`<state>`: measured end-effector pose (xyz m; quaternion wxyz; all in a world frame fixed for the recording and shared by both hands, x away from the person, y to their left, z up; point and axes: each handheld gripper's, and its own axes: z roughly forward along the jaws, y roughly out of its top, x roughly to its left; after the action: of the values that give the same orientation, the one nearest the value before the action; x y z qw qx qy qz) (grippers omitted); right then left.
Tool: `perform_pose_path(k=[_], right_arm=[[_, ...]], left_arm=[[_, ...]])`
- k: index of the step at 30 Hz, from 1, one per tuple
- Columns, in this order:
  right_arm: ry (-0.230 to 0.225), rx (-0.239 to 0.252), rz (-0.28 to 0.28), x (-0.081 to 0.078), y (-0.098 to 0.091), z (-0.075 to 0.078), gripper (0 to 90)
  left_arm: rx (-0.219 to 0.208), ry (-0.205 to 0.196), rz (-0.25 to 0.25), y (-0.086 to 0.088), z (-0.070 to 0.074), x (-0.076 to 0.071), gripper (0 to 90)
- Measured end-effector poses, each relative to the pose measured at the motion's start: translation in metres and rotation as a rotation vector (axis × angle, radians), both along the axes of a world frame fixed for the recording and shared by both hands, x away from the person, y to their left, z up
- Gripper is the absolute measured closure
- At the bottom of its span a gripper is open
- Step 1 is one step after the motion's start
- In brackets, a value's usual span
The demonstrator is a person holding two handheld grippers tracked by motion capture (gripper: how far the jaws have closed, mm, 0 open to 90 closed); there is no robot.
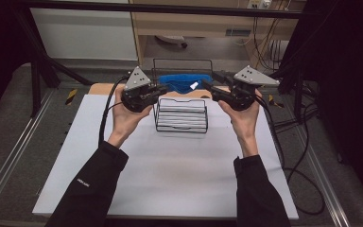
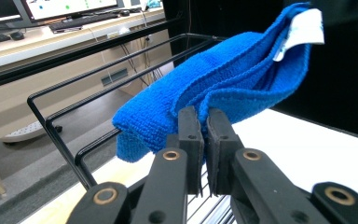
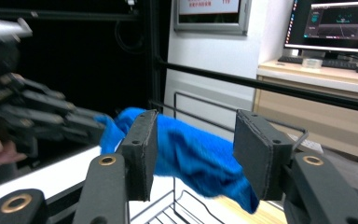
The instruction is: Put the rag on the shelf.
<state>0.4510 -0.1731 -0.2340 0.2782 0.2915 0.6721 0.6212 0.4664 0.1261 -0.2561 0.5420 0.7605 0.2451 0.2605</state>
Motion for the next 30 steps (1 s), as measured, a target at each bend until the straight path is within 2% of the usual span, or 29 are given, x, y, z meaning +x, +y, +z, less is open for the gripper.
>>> perform_pose_path(k=[2,5,7,9,11,12,15,18,20,22,24,30], right_arm=[[-0.004,0.003,0.003,-0.001,0.001,0.004,52.2],[0.031,-0.008,0.012,0.002,0.005,0.008,70.1],[0.079,-0.036,0.024,0.005,0.01,0.008,81.3],[0.137,-0.086,0.032,0.009,0.017,0.003,86.6],[0.161,-0.134,0.018,0.01,0.02,-0.003,88.7],[0.17,-0.143,0.017,0.011,0.021,-0.005,88.9],[0.181,-0.149,0.008,0.012,0.02,-0.01,88.3],[0.193,-0.159,-0.003,0.013,0.016,-0.014,87.3],[0.196,-0.162,-0.006,0.013,0.014,-0.017,86.8],[0.202,-0.164,-0.01,0.013,0.013,-0.019,86.4],[0.208,-0.163,-0.01,0.014,0.013,-0.023,86.4],[0.227,-0.172,-0.023,0.018,0.012,-0.034,87.7]], left_arm=[[0.003,-0.003,0.0,-0.001,-0.001,0.0,85.6],[0.007,-0.006,-0.001,-0.002,-0.003,-0.001,85.5],[-0.002,-0.003,-0.002,-0.001,-0.005,-0.001,85.4],[-0.004,-0.003,-0.01,0.0,-0.005,-0.001,84.7],[-0.009,0.008,-0.021,0.0,-0.006,-0.002,81.4],[-0.013,0.018,-0.028,0.001,-0.006,-0.003,77.4],[-0.026,0.048,-0.04,0.005,-0.007,-0.008,66.6],[-0.061,0.082,-0.041,0.012,-0.007,-0.013,56.4],[-0.086,0.102,-0.032,0.016,-0.005,-0.014,54.7],[-0.104,0.116,-0.018,0.018,-0.003,-0.013,57.5],[-0.109,0.134,-0.018,0.017,-0.003,-0.011,65.3],[-0.076,0.168,-0.011,0.0,-0.012,0.001,86.3]])
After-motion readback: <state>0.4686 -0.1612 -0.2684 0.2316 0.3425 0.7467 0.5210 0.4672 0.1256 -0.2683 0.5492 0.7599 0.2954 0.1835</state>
